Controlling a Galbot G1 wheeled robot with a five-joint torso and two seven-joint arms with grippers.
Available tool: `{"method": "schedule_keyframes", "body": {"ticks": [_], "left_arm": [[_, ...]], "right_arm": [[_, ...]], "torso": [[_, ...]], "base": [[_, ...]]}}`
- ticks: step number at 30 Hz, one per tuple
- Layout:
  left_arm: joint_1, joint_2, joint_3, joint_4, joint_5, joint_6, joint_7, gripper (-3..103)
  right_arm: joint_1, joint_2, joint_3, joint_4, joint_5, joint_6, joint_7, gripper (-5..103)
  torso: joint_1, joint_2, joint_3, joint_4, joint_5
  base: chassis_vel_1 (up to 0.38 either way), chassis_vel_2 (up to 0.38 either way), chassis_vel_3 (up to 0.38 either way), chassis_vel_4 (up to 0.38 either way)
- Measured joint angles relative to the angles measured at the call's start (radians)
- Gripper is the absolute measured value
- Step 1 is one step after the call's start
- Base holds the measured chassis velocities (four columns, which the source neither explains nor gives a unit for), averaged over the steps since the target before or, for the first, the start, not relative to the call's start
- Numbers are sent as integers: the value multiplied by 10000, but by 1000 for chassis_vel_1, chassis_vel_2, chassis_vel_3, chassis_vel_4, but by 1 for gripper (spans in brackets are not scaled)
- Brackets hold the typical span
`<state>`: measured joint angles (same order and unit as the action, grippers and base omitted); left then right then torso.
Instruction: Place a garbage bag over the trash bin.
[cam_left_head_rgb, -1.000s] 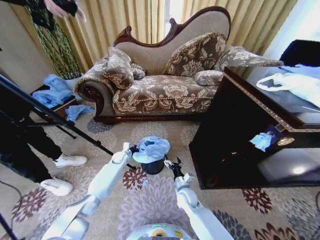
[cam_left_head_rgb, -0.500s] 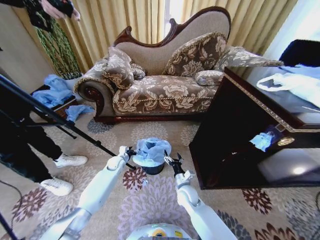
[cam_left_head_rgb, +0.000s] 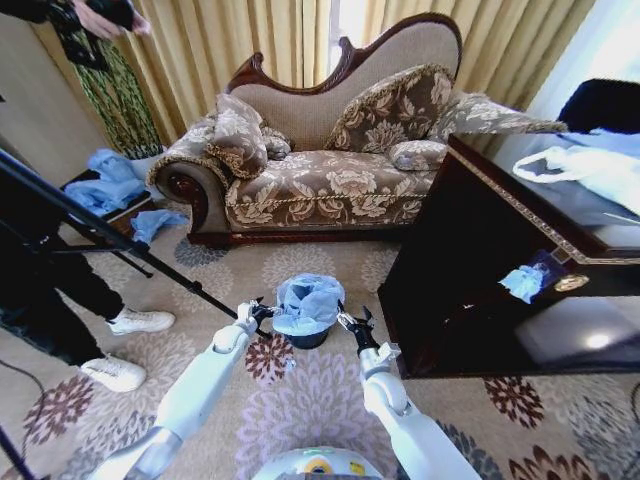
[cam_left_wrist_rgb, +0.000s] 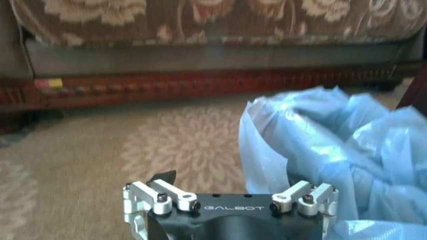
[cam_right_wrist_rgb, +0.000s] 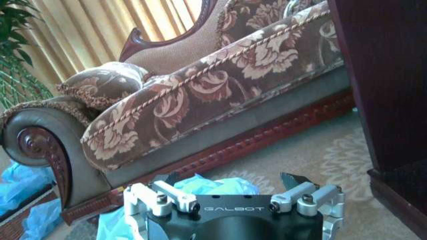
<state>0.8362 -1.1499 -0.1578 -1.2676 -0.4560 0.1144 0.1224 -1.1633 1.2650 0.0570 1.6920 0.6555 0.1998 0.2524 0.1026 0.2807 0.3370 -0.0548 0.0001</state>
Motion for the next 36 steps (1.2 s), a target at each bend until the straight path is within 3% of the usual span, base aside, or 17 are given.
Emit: {"method": "schedule_keyframes", "body": {"ticks": [5, 10, 16, 24, 36], "left_arm": [[38, -37, 21, -407, 25, -2, -9, 100], [121, 19, 28, -610, 89, 77, -11, 100], [15, 23, 121, -161, 224, 101, -8, 100], [-280, -143, 136, 1446, 308, -11, -69, 100], [-53, -89, -89, 1098, -262, -405, -76, 100]], "right_arm": [[-181, 26, 192, 60, -66, 5, -35, 100], [-183, 57, 182, 44, -121, 16, -76, 100], [-97, 135, 72, -121, -194, 42, -111, 100], [-58, 225, -89, -227, -265, 61, -114, 100], [-45, 222, -185, -316, -314, 69, -116, 100]], "torso": [[0, 0, 0, -8, -1], [0, 0, 0, -1, -1], [0, 0, 0, -2, 0], [0, 0, 0, -7, -4], [0, 0, 1, -4, -2]], "base": [[0, 0, 0, 0], [0, 0, 0, 0], [0, 0, 0, 0], [0, 0, 0, 0], [0, 0, 0, 0]]}}
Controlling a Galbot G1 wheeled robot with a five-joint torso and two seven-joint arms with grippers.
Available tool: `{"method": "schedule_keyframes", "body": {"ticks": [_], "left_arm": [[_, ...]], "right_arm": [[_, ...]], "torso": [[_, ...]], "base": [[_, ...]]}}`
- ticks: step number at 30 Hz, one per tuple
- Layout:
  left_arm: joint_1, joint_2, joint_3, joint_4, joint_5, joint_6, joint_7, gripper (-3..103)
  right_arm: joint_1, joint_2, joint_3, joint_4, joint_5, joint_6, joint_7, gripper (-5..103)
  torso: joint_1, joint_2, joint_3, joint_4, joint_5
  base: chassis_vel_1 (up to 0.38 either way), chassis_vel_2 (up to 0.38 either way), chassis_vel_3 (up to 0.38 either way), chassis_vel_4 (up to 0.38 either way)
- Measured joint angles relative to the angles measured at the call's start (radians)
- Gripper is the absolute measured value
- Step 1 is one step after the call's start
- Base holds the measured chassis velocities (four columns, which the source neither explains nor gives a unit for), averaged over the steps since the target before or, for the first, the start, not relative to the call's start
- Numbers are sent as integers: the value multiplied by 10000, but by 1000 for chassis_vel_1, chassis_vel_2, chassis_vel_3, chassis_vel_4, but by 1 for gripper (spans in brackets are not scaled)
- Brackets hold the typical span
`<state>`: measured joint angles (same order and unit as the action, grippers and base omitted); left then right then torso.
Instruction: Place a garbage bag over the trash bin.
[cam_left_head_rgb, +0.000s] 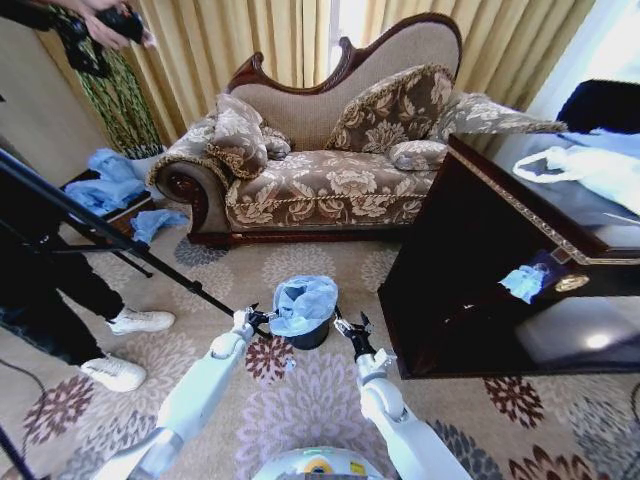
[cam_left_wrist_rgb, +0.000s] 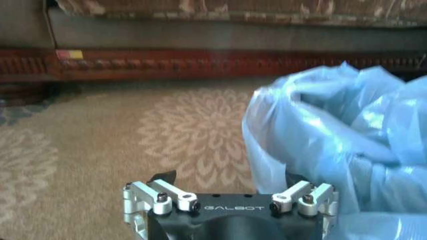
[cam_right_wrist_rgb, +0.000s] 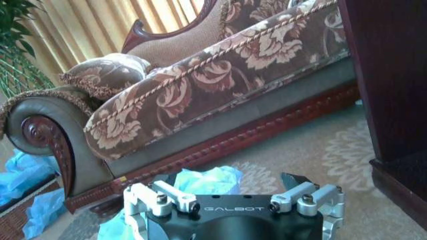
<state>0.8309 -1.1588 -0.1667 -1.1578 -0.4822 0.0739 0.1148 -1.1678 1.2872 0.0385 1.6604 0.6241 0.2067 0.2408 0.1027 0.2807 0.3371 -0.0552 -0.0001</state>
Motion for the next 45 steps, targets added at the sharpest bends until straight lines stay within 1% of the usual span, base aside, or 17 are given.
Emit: {"method": "schedule_keyframes", "body": {"ticks": [11, 14, 17, 18, 21, 22, 26, 30, 31, 34, 35, 36, 38, 39, 41, 44, 45], "left_arm": [[788, 115, -630, -1111, 16, 37, -16, 100], [941, 138, -831, -1478, 16, 209, -84, 100], [1156, 242, -1233, -2352, -17, 905, -251, 100], [1156, 242, -1233, -2352, -17, 905, -251, 100], [1490, 389, -1762, -3571, -313, 1851, -647, 100], [1490, 389, -1762, -3571, -313, 1851, -647, 100], [1927, 431, -2397, -4577, -683, 2356, -991, 100], [2558, 220, -3216, -5622, -1263, 2765, -1835, 100], [2558, 220, -3216, -5622, -1263, 2765, -1835, 100], [3024, 21, -3644, -6531, -1528, 3214, -2959, 100], [3024, 21, -3644, -6531, -1528, 3214, -2959, 100], [3158, -10, -3724, -6877, -1645, 3433, -3467, 100], [3400, 23, -3808, -7499, -2058, 3811, -4450, 100], [3400, 23, -3808, -7499, -2058, 3811, -4450, 100], [3689, 185, -3979, -8041, -2339, 3955, -4894, 100], [3962, 301, -4235, -8396, -2418, 4013, -4934, 100], [4122, 334, -4405, -8568, -2474, 4046, -4911, 100]], "right_arm": [[-3, 21, 32, -73, 1, 0, -49, 100], [-4, -17, 30, -36, 17, 0, -41, 100], [-2, -93, 9, 89, 50, -4, 10, 100], [-2, -93, 9, 89, 50, -4, 10, 100], [9, -153, -38, 243, 62, -18, 72, 100], [9, -153, -38, 243, 62, -18, 72, 100], [138, -326, -167, 459, 133, -89, 284, 100], [792, -570, -709, 405, 419, -288, 568, 100], [792, -570, -709, 405, 419, -288, 568, 100], [1401, -625, -1443, 170, 685, -438, 863, 102], [1401, -625, -1443, 170, 685, -438, 863, 102], [1633, -647, -1810, 174, 850, -519, 1110, 99], [2098, -712, -2464, 279, 1229, -741, 1510, 91], [2098, -712, -2464, 279, 1229, -741, 1510, 91], [2731, -685, -3093, 204, 1546, -897, 1739, 84], [3439, -505, -3510, -160, 1706, -1018, 1819, 80], [3776, -393, -3667, -373, 1757, -1074, 1851, 76]], "torso": [[0, 0, 0, 2, 2], [0, 0, 0, 1, 0], [0, 0, 0, 0, 1], [0, 0, 0, 0, 1], [0, 0, -1, 0, 6], [0, 0, -1, 0, 6], [0, 0, 0, 1, 1], [0, 0, -1, 2, 0], [0, 0, -1, 2, 0], [0, 0, -1, 1, -3], [0, 0, -1, 1, -3], [0, 0, -1, 2, 4], [-1, 0, -1, 0, -3], [-1, 0, -1, 0, -3], [0, 0, -1, 0, 1], [0, 0, 0, 1, 0], [0, 0, 0, -1, 0]], "base": [[0, 0, 0, 0], [0, 0, 0, 0], [0, 0, 0, 0], [0, 0, 0, 0], [0, 0, 0, 0], [0, 0, 0, 0], [0, 0, 0, 0], [0, 0, 0, 0], [0, 0, 0, 0], [0, 0, 0, 0], [0, 0, 0, 0], [0, 0, 0, 0], [0, 0, 0, 0], [0, 0, 0, 0], [0, 0, 0, 0], [0, 0, 0, 0], [0, 0, 0, 0]]}}
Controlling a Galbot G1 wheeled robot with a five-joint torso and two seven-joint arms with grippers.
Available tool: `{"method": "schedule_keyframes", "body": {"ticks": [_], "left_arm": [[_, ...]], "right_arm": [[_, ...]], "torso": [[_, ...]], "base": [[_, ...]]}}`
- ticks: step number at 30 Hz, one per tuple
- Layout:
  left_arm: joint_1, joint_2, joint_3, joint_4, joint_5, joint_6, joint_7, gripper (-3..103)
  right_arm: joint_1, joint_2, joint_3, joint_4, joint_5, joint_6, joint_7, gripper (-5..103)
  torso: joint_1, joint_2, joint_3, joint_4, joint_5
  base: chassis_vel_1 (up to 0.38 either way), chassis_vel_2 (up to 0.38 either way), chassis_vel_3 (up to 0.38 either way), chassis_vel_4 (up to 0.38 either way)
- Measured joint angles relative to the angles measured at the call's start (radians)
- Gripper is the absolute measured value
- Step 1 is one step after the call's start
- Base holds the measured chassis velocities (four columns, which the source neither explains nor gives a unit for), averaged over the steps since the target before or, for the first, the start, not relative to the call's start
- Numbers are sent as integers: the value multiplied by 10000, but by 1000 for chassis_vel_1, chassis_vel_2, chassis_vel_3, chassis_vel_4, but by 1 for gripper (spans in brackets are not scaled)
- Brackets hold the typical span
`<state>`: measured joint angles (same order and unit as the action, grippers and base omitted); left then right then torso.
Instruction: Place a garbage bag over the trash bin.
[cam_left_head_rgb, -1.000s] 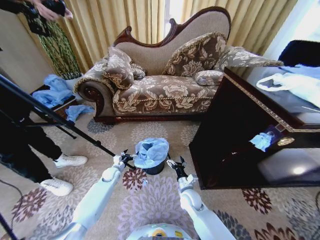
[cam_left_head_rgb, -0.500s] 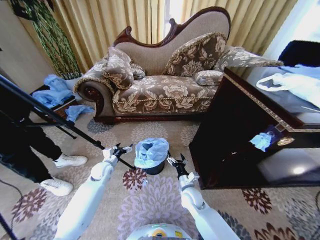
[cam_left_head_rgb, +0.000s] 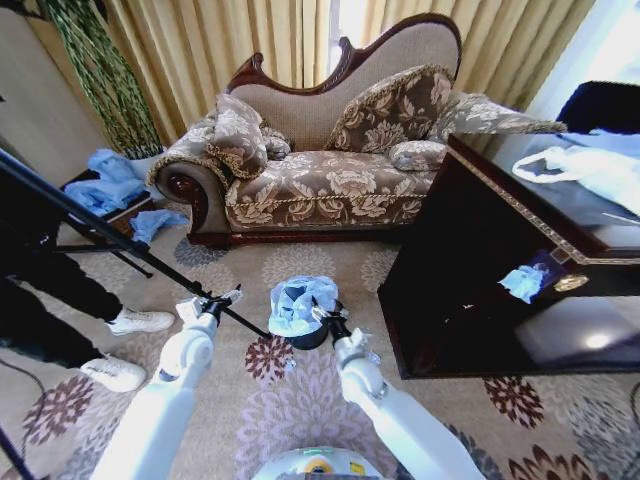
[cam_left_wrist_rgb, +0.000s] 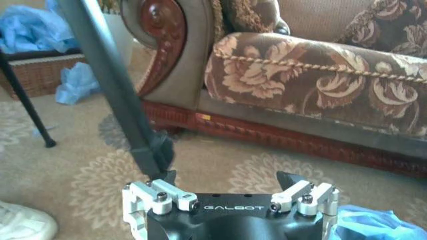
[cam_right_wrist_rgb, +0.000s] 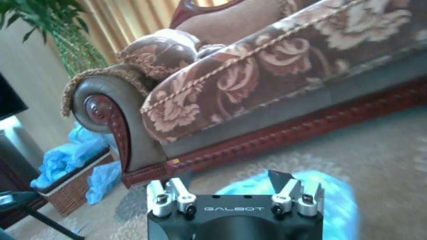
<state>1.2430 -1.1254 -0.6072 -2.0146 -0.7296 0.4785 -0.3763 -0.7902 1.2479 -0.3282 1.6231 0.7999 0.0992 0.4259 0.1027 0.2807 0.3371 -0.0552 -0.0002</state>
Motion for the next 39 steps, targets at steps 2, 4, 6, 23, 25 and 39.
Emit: {"method": "schedule_keyframes", "body": {"ticks": [2, 4, 6, 23, 25, 39], "left_arm": [[318, 34, -349, -287, -132, 93, 61, 100], [380, 43, -475, -305, -168, 108, 105, 100], [233, 66, -480, -87, -200, 106, 127, 100], [-1442, 12, 1093, -69, -1870, 776, -1070, 100], [-916, -151, 1059, -930, -2191, 867, -1433, 100], [-1088, 108, 1092, -1143, -3353, 1028, -2121, 100]], "right_arm": [[729, 188, -347, -436, 127, -134, 149, 68], [1093, 274, -534, -724, 333, -276, 237, 63], [1643, 373, -757, -1281, 771, -484, 383, 60], [1373, -1085, -1315, 410, 2323, -1458, 1609, 16], [882, -1495, -1462, 1421, 2059, -1291, 2196, 8], [1421, -1063, -1718, 1269, 3122, -1133, 2022, 0]], "torso": [[0, 1, -1, -3, -3], [0, 1, 0, -2, 1], [-1, 1, -1, 13, 9], [5, -2, 3, -19, -9], [-3, 2, -5, -19, 24], [4, -1, 2, 4, -1]], "base": [[0, 0, 0, 0], [0, 0, 0, 0], [0, 0, 0, 0], [0, 0, 0, 0], [0, 0, 0, 0], [0, 0, 0, 0]]}}
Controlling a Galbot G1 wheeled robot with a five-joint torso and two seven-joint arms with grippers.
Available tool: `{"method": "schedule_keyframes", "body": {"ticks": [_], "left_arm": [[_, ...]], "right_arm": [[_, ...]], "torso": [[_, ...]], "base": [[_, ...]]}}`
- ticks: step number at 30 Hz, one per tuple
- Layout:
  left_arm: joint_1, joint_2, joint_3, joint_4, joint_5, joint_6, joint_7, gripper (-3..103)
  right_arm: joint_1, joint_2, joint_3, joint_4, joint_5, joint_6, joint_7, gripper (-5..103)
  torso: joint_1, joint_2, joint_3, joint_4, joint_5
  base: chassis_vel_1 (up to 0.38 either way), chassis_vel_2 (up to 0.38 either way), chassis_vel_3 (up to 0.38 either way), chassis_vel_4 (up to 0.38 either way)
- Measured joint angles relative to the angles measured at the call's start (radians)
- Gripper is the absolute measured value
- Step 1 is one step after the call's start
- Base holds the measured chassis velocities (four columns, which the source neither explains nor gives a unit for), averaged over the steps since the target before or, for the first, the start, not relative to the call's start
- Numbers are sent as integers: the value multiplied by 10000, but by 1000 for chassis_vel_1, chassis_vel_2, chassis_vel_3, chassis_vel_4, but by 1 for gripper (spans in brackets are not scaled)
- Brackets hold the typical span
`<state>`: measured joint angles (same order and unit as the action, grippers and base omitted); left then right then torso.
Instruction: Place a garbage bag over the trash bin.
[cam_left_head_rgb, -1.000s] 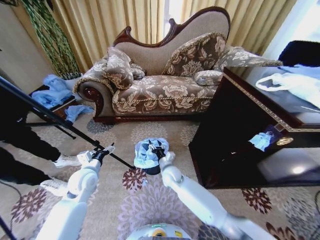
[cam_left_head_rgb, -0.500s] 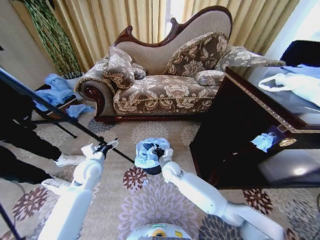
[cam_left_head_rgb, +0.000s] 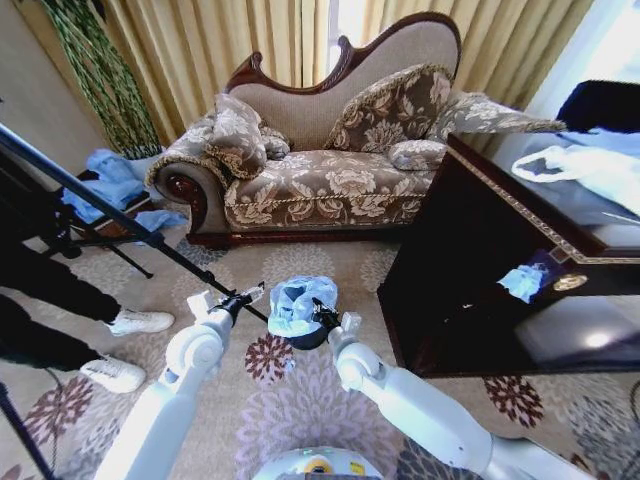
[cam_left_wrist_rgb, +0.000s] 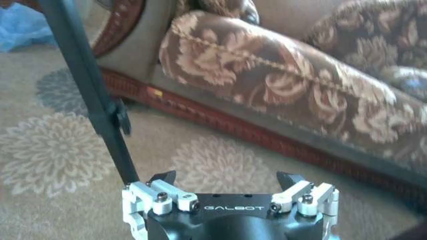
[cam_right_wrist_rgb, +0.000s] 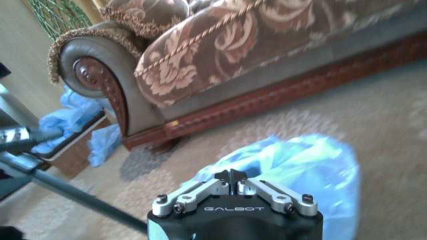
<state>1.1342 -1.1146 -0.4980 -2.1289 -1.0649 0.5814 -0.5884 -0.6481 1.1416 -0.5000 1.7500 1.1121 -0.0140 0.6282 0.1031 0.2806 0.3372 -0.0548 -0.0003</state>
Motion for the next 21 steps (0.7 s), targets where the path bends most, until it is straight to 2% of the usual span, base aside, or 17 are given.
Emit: {"method": "schedule_keyframes", "body": {"ticks": [1, 3, 5, 13, 17, 18, 21], "left_arm": [[0, 0, 0, 0, 0, 0, 0, 100], [-339, 175, -214, -68, -624, 95, -285, 100], [-503, 286, -277, -54, -753, 115, -307, 100], [-1272, 653, -262, 425, -1228, -88, 45, 100], [-1727, 937, -101, 498, -1901, -110, -2, 100], [-1727, 937, -101, 498, -1901, -110, -2, 100], [-2035, 1174, -42, 615, -2187, -112, 12, 100]], "right_arm": [[0, 0, 0, 0, 0, 0, 0, 0], [236, 320, -150, -184, 337, -20, 169, 0], [336, 466, -206, -390, 338, -21, 171, 0], [819, 1297, -483, -2018, -195, -83, -332, 0], [1265, 1642, -517, -3191, -460, -356, -912, 0], [1265, 1642, -517, -3191, -460, -356, -912, 0], [1618, 2238, -459, -4179, -478, -752, -759, 0]], "torso": [[0, 0, 0, 0, 0], [-6, 2, -3, -2, 2], [-6, 1, -3, -1, 4], [-3, 0, -1, 0, 2], [-3, 0, -1, -4, 1], [-3, 0, -1, -4, 1], [-3, 0, 0, -3, 1]], "base": [[0, 0, 0, 0], [0, 0, 0, 0], [0, 0, 0, 0], [0, 0, 0, 0], [0, 0, 0, 0], [0, 0, 0, 0], [0, 0, 0, 0]]}}
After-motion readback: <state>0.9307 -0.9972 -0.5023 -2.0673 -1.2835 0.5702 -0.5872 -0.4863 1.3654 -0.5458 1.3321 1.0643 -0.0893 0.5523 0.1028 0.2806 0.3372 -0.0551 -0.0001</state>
